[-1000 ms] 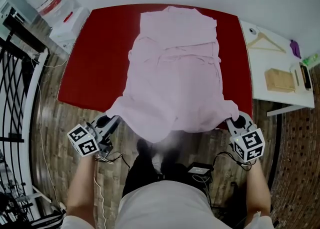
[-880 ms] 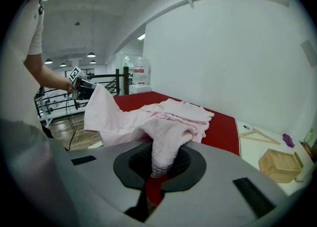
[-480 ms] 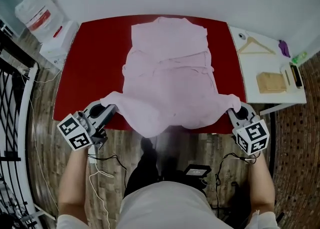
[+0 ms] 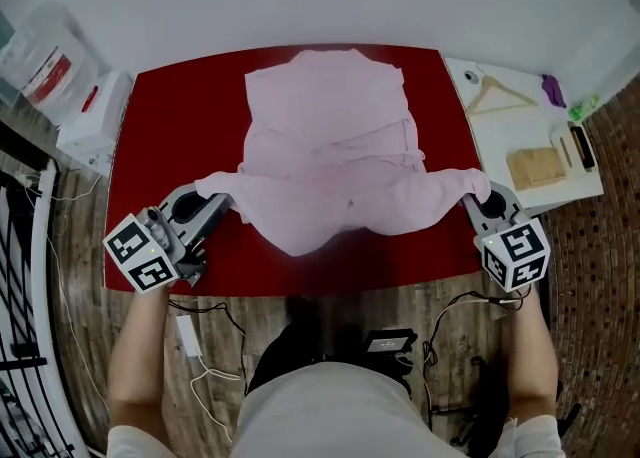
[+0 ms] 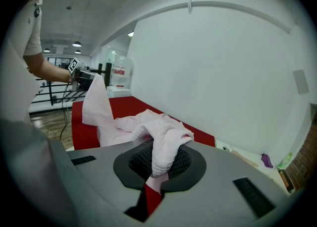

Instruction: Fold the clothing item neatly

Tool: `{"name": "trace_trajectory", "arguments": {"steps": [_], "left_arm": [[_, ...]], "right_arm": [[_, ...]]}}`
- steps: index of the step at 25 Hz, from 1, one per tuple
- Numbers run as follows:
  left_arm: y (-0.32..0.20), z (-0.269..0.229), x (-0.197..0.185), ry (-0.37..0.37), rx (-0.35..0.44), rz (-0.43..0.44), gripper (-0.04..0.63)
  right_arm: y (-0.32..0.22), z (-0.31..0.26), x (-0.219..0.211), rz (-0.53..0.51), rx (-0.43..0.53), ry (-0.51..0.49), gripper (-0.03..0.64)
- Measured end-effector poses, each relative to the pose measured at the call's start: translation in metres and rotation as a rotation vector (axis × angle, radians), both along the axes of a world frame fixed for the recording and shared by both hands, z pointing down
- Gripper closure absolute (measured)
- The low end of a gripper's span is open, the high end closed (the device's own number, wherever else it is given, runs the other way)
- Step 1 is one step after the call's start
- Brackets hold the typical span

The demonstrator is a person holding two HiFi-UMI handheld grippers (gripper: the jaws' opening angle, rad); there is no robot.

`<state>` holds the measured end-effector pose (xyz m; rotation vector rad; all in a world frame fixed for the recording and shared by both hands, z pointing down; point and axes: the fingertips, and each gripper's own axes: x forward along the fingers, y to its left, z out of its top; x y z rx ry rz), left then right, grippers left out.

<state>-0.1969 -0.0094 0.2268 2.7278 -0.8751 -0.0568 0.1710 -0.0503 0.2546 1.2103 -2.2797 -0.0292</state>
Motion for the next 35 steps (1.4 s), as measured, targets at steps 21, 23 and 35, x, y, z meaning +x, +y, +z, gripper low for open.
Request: {"name": "trace_trajectory", "arguments": {"steps": [21,23,35], "left_arm": [[-0.101,-0.035,-0.038,-0.082,0.075,0.004,0.583],[-0.110,-0.034,-0.040,-0.095,0.072,-0.014,0.583],[-0.179,-0.031,-0.039,-0.164,0.041,-0.105,0.583]], "right_arm": [[-0.108,-0.031,-0.007,0.033,0.031,0.060,0.592],[-0.122,-0.029,-0.009,0.016,0.029,0.059,0.592],[-0.205,-0.019,-0.005,-0.056,0.014,0.053,0.592]]}}
